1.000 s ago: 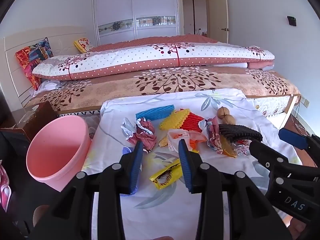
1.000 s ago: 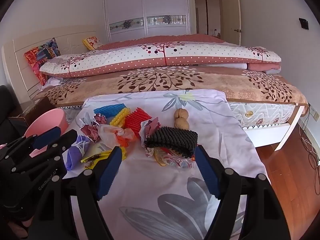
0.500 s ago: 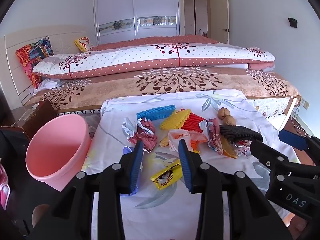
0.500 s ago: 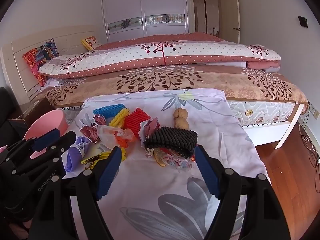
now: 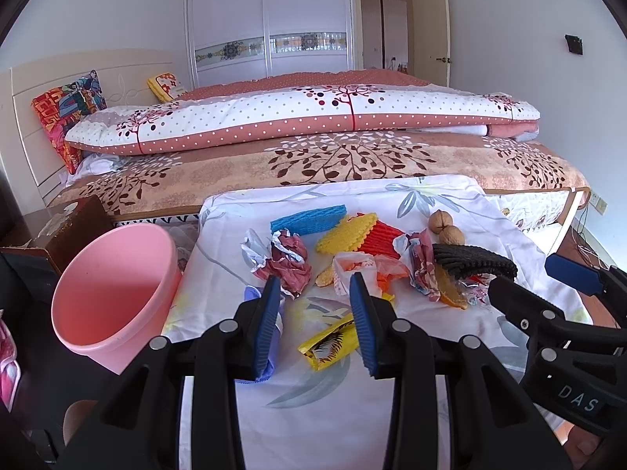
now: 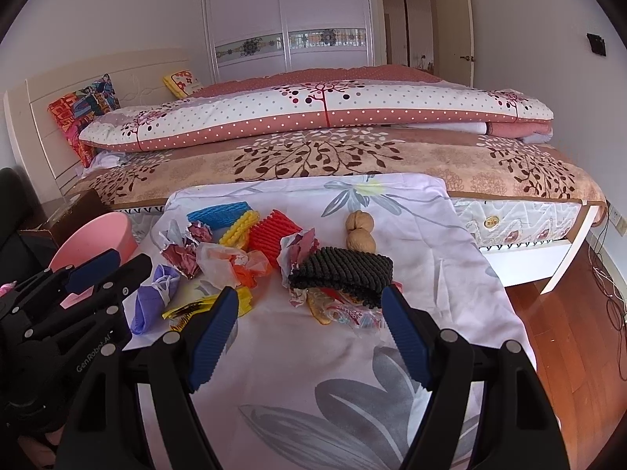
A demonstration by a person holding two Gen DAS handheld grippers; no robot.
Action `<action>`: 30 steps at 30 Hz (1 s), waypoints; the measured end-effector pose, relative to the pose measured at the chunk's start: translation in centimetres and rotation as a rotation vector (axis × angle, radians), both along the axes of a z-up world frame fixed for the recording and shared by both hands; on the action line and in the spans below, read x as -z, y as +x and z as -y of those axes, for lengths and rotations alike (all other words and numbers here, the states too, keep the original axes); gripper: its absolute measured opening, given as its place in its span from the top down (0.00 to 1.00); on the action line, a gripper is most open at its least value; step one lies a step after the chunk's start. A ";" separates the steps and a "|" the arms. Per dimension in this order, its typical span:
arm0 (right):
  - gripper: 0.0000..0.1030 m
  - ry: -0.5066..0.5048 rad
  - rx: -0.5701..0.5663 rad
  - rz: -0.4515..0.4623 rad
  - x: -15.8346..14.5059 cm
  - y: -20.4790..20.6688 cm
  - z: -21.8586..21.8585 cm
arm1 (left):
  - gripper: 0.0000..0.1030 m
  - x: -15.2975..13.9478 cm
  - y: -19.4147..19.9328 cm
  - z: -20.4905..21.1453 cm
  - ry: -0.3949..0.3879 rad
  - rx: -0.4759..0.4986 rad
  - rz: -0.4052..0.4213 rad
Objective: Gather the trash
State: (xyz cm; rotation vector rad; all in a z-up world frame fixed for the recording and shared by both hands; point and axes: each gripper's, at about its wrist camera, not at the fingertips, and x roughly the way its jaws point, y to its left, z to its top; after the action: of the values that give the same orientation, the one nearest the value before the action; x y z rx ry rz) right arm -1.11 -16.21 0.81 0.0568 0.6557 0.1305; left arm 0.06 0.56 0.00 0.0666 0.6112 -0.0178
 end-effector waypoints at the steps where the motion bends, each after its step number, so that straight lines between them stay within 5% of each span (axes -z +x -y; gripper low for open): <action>1: 0.28 0.001 0.001 0.000 0.0 0.0 0.0 | 0.64 0.0 0.0 0.0 0.000 0.000 0.000; 30: 0.28 0.021 0.019 0.036 -0.5 -0.2 0.5 | 0.64 0.2 0.0 -0.2 -0.008 0.000 -0.006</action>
State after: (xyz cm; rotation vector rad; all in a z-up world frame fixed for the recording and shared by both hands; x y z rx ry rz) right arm -1.33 -16.75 1.30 0.0809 0.6173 0.1197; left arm 0.02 0.79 -0.21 0.0590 0.6174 -0.0199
